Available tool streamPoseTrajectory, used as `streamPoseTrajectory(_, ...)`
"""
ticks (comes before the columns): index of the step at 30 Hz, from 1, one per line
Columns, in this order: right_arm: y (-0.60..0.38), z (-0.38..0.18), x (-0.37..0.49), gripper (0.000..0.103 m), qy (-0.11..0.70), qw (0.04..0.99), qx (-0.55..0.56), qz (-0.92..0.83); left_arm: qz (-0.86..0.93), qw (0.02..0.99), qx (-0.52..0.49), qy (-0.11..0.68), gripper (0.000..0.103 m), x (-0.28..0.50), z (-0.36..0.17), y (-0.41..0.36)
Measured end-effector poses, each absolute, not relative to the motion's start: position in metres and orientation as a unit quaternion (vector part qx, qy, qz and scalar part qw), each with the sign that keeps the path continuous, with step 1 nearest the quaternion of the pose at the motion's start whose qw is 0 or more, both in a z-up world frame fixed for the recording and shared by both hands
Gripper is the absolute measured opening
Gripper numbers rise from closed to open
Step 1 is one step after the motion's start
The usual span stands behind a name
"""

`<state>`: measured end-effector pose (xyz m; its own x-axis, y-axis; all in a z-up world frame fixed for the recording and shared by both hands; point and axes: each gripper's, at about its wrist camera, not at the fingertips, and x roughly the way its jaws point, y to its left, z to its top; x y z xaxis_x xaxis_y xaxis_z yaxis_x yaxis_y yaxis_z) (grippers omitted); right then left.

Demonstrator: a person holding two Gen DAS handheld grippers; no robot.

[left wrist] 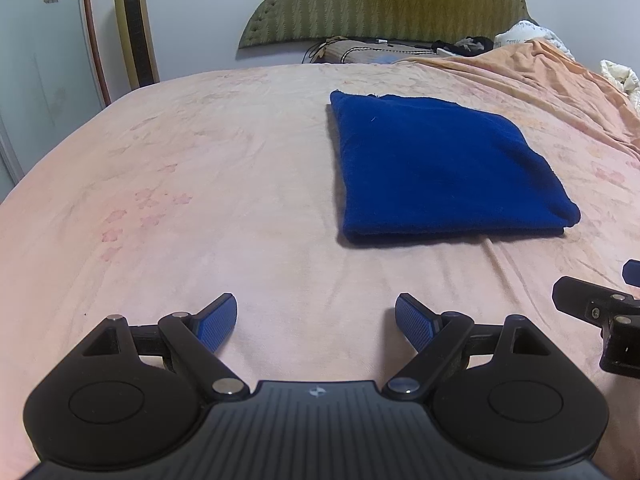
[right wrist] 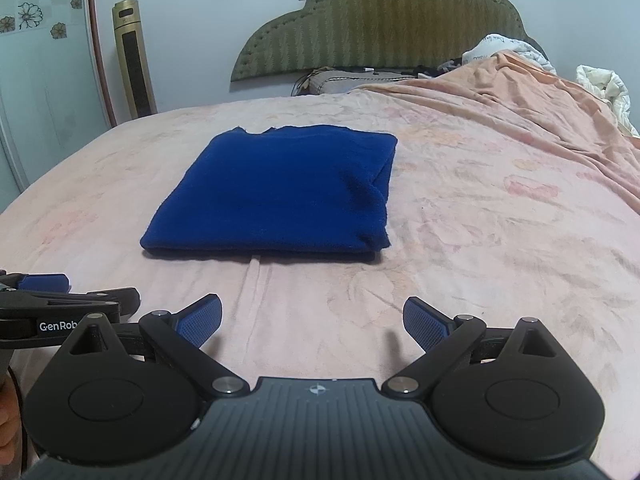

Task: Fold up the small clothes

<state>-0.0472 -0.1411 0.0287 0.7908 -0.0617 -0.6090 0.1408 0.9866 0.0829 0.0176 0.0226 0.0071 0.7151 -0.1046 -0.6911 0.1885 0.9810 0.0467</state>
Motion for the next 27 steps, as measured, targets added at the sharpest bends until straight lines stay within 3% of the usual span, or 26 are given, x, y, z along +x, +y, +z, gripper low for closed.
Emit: streamPoseTrajectory(27,-0.1418,0.028,-0.0481,0.1,0.319,0.944,0.05,-0.062,-0.079,0.924,0.056,0.371,0.087,0.0176,0.0064,0.0228)
